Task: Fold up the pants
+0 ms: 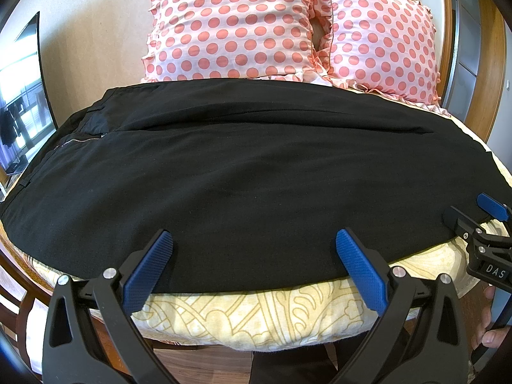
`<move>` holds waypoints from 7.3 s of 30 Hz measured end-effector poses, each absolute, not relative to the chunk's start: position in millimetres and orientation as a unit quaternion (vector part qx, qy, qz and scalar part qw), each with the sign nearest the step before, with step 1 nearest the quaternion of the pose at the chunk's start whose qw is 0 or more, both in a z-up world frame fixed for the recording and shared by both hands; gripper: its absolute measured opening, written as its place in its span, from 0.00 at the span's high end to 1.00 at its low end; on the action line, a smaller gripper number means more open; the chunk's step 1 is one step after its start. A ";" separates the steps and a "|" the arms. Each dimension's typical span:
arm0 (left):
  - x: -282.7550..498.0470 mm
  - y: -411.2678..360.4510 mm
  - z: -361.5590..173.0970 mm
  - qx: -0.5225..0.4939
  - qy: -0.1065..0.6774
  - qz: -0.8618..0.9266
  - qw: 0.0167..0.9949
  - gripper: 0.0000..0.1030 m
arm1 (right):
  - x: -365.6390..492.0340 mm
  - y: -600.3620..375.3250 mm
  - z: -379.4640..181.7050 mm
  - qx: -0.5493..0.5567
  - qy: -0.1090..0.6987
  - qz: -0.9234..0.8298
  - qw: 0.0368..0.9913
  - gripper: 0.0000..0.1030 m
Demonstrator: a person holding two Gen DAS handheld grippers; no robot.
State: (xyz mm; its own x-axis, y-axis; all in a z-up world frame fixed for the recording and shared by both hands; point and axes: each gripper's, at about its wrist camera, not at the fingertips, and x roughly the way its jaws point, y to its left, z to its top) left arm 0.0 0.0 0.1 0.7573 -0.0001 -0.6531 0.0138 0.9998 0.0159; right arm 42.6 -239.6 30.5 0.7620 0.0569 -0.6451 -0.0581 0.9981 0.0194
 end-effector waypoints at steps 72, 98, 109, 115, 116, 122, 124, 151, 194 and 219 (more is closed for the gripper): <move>52.8 47.2 23.6 -0.067 0.334 -0.039 0.939 0.02 | 373.9 -505.0 24.8 0.174 0.444 -0.304 0.825 0.75; 14.8 72.9 50.1 -0.130 0.293 -0.010 0.947 0.02 | 32.9 -505.9 36.3 0.443 0.273 -0.113 0.846 0.96; 15.5 92.1 47.9 -0.160 0.298 0.007 0.941 0.02 | 50.0 -480.9 28.2 0.509 0.315 0.003 0.801 0.44; 18.7 87.1 43.5 -0.173 0.313 -0.012 0.934 0.02 | 108.2 -429.0 10.6 0.515 0.404 0.072 0.752 0.44; 18.5 87.2 43.3 -0.172 0.313 -0.011 0.934 0.02 | 116.0 -419.3 8.1 0.510 0.420 0.080 0.746 0.43; 17.6 94.2 41.3 -0.179 0.317 -0.001 0.931 0.02 | 156.0 -378.0 19.4 0.446 0.462 0.053 0.765 0.28; 17.6 96.9 39.9 -0.185 0.319 0.001 0.930 0.02 | 166.2 -378.8 21.5 0.436 0.453 0.032 0.777 0.28; 176.8 162.7 93.2 -0.292 0.320 0.006 0.901 0.08 | 24.3 -544.7 32.6 0.510 0.175 -0.104 0.836 0.97; -37.4 179.5 42.0 -0.319 0.334 0.116 0.880 0.81 | 10.1 -581.1 9.4 0.502 0.233 -0.179 0.813 0.97; -57.5 180.9 41.7 -0.300 0.327 0.083 0.892 0.90 | -3.9 -574.5 10.3 0.454 0.260 -0.216 0.824 0.97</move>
